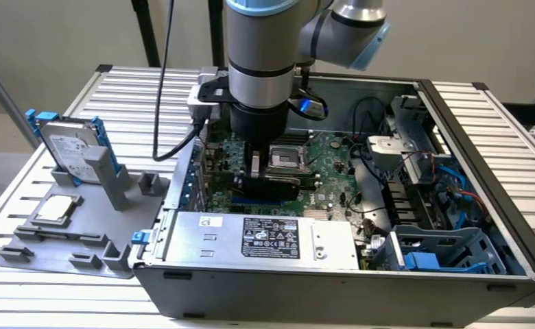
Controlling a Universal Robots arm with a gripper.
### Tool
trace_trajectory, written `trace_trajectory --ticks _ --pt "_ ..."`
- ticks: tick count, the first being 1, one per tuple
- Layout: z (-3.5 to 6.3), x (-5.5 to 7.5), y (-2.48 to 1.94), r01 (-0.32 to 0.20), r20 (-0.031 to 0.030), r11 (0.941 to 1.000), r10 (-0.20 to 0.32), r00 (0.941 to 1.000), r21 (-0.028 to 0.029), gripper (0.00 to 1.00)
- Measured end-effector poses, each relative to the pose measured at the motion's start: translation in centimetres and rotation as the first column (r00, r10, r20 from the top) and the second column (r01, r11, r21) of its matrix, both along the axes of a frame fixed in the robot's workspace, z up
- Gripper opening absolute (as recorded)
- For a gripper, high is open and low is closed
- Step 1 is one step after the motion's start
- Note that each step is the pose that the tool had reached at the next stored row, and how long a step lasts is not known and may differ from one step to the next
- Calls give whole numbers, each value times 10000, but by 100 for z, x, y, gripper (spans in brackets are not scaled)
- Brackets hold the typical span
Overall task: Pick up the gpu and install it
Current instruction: 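Insert the gpu into the slot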
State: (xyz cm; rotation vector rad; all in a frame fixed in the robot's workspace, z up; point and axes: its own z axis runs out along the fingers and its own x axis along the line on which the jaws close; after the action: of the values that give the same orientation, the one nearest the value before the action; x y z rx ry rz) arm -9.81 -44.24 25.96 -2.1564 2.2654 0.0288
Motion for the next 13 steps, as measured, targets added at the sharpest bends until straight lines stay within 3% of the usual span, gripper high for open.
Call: trace_trajectory --ticks 13 --pt "-58 -7 1 0 1 10000 0 10000 2 27"
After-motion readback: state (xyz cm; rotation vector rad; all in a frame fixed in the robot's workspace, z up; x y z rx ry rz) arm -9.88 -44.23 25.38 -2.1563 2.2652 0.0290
